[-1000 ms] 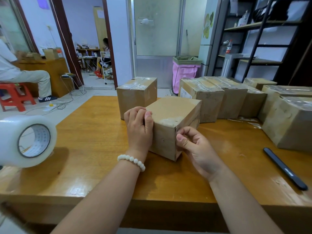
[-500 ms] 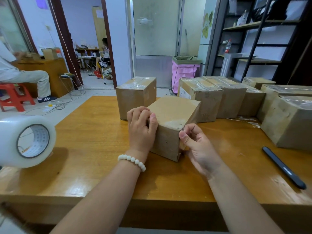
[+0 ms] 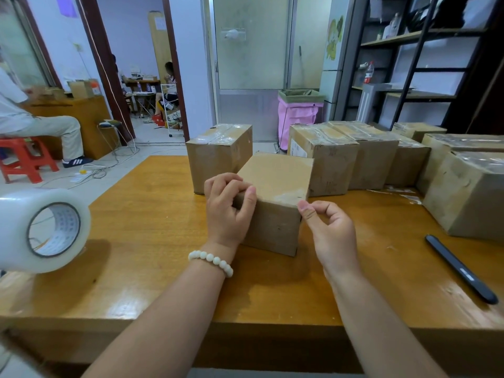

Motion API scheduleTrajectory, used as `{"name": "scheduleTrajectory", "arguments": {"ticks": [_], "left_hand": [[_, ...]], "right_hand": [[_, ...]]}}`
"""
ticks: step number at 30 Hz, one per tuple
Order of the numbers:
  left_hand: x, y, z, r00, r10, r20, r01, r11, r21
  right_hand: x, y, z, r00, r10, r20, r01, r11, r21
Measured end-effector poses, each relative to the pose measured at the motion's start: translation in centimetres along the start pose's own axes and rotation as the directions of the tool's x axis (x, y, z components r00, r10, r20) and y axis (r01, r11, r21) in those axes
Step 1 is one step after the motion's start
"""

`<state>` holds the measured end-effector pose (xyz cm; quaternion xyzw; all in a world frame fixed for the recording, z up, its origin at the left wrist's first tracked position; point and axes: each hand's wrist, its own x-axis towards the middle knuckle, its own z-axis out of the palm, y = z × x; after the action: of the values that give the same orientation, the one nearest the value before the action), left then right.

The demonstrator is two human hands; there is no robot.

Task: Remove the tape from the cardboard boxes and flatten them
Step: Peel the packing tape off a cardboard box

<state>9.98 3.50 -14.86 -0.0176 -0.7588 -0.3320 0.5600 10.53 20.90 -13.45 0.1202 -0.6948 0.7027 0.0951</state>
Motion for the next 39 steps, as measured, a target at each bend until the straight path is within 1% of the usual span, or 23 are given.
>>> {"name": "scheduleTrajectory", "arguments": {"ticks": [2,3,4,5,6,7,8,10,13,15,19,21,24,27,32,34,36,39], "left_hand": [[0.2,0.2,-0.2,0.990,-0.140,0.008,0.140,0.984,-0.108],[0.3,0.4,-0.3,0.971,-0.237,0.041,0.240,0.955,-0.172],[0.4,0.7,-0.4,0.933,-0.344,0.101,0.359,0.903,-0.237],[0.5,1.0,-0.5,0.882,-0.438,0.176,0.472,0.829,-0.299],[0.6,1.1,-0.5,0.832,-0.502,0.236,0.554,0.760,-0.339],[0.7,1.2,-0.5,0.798,-0.537,0.273,0.602,0.717,-0.351],[0.7,1.3,-0.5,0.781,-0.551,0.292,0.624,0.705,-0.337],[0.8,1.2,-0.4,0.772,-0.557,0.305,0.633,0.711,-0.306],[0.7,1.2,-0.4,0.780,-0.546,0.305,0.622,0.726,-0.292],[0.7,1.4,-0.5,0.798,-0.526,0.295,0.600,0.742,-0.299],[0.8,1.8,-0.7,0.809,-0.522,0.271,0.587,0.742,-0.325],[0.9,1.9,-0.7,0.803,-0.531,0.270,0.595,0.731,-0.333],[0.9,1.8,-0.8,0.800,-0.537,0.267,0.600,0.722,-0.345],[0.9,1.6,-0.7,0.798,-0.546,0.255,0.603,0.724,-0.335],[1.2,1.2,-0.8,0.761,-0.602,0.243,0.648,0.682,-0.339],[1.2,1.3,-0.9,0.759,-0.603,0.248,0.650,0.675,-0.349],[1.2,1.4,-0.9,0.768,-0.589,0.253,0.640,0.684,-0.350],[1.2,1.7,-0.9,0.766,-0.593,0.248,0.642,0.683,-0.350]], "right_hand": [[0.2,0.1,0.0,1.000,0.028,0.006,-0.028,0.998,0.058],[0.2,0.0,-0.1,0.999,0.041,0.011,-0.041,0.996,0.081],[0.3,-0.1,-0.1,0.998,0.059,0.021,-0.061,0.992,0.111],[0.3,-0.1,0.0,0.996,0.086,0.034,-0.090,0.985,0.148],[0.3,-0.1,0.0,0.992,0.118,0.050,-0.125,0.975,0.183],[0.4,-0.2,0.0,0.986,0.152,0.071,-0.164,0.962,0.220],[0.4,-0.3,0.0,0.978,0.185,0.098,-0.205,0.943,0.262],[0.5,-0.6,-0.1,0.960,0.238,0.147,-0.275,0.902,0.334],[0.6,-0.6,-0.4,0.951,0.247,0.187,-0.299,0.890,0.343],[0.5,-0.5,-0.5,0.958,0.222,0.180,-0.268,0.916,0.298],[0.3,-0.4,-0.2,0.979,0.110,0.170,-0.142,0.972,0.189],[0.0,-0.6,-0.2,0.981,0.062,0.186,-0.098,0.977,0.188],[0.0,-0.7,-0.2,0.972,0.057,0.227,-0.106,0.973,0.207],[0.0,-0.7,-0.4,0.968,0.015,0.251,-0.069,0.976,0.208],[-0.3,-1.2,-0.4,0.952,-0.033,0.303,-0.045,0.968,0.248],[-0.2,-1.1,-0.3,0.952,-0.021,0.305,-0.074,0.953,0.295],[0.1,-0.7,-0.5,0.958,0.031,0.284,-0.135,0.924,0.356],[0.2,-0.6,-0.5,0.966,0.076,0.247,-0.168,0.910,0.379]]}}
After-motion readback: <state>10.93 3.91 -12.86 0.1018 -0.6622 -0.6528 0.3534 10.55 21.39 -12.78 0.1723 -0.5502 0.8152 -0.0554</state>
